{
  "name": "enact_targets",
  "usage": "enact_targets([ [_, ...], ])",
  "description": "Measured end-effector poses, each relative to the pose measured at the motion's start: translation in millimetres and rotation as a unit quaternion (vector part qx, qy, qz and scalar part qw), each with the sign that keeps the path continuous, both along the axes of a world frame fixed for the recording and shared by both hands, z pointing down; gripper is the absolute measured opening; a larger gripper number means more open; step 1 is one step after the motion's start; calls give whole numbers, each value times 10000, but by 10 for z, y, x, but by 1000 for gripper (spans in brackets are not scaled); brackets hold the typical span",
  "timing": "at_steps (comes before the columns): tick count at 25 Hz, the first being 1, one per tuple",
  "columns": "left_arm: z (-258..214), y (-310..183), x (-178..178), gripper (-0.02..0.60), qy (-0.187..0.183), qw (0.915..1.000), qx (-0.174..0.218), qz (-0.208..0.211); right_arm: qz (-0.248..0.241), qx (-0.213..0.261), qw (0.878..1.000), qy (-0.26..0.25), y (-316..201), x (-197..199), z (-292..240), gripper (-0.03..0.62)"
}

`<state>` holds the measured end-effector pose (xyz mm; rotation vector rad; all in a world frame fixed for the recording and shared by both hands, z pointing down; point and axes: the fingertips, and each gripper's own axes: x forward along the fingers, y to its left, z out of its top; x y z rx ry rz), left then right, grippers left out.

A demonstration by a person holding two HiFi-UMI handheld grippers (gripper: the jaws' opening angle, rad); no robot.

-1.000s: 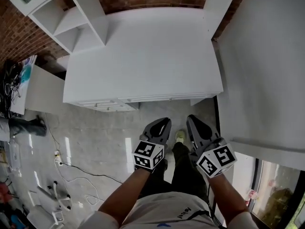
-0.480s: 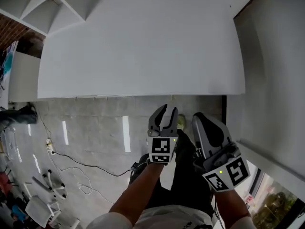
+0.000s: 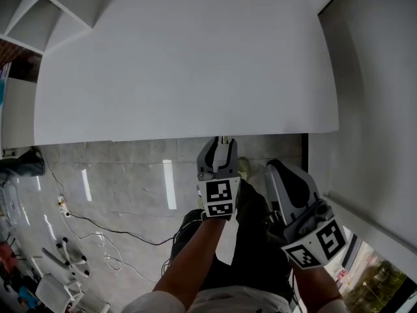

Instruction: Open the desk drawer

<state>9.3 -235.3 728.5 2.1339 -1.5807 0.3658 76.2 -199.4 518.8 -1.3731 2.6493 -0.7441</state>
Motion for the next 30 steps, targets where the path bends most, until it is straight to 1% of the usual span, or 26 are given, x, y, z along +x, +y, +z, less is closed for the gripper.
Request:
enact_targets([
  [2,8,-12,-19,121,-10,10000,-1,-69,0,11,10000,-36,-3,13,0,18],
  [3,6,-9,-15,121,-19,10000,9,-59,2,12,10000,-52,-1,13,1,18],
  [5,4,-1,3,86,-28,10000,15,-15,10,3,10000,-64,8,9,14,18],
  [6,7,-1,4,83,-16,10000,3,-12,15,-3,10000,-64,14,8,24,18],
  [11,19,22,8,80,19,10000,-25,-25,41,-19,10000,-47,55,19,53,18],
  [16,24,202,13,78,48,10000,-67,22,46,-62,10000,-12,175,-31,76,18],
  [25,28,702,36,78,22,9990,-219,385,126,-123,9998,-4,490,-130,-10,18],
  [30,19,1013,45,78,44,9979,-250,593,222,-189,9996,40,723,-98,-1,18],
])
